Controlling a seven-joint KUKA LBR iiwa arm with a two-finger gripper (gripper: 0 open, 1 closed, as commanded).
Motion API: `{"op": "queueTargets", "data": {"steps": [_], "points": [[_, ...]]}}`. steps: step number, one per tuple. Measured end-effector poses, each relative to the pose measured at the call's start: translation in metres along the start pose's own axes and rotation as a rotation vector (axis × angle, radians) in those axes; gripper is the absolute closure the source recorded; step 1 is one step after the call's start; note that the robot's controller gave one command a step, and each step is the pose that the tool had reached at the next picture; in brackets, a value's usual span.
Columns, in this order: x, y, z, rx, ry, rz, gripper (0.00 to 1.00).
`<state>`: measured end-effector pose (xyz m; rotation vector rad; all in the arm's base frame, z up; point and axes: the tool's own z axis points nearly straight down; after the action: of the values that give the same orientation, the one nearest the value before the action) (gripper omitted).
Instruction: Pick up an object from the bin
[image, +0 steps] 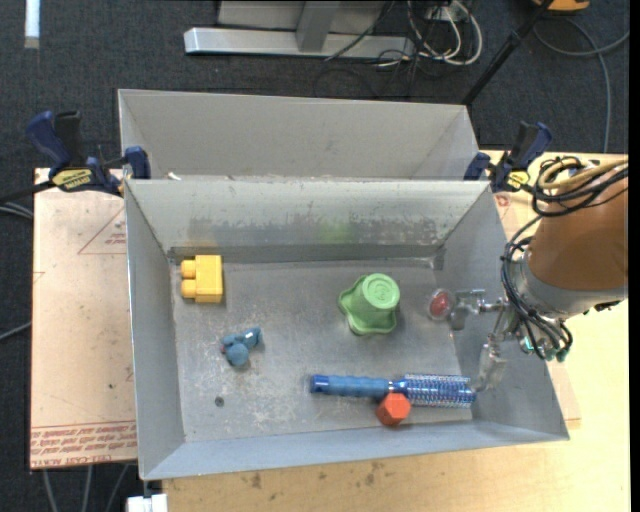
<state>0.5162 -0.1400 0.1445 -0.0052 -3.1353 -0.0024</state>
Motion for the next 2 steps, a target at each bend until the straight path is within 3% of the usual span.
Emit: {"op": "queueTargets", "data": {"steps": [1, 2], "points": [[0.014, 0.0587, 0.0761, -0.001, -0.006, -0.313, 0.0], [0.0134, 0.057, 0.075, 0.002, -0.008, -0.312, 1.0]]}}
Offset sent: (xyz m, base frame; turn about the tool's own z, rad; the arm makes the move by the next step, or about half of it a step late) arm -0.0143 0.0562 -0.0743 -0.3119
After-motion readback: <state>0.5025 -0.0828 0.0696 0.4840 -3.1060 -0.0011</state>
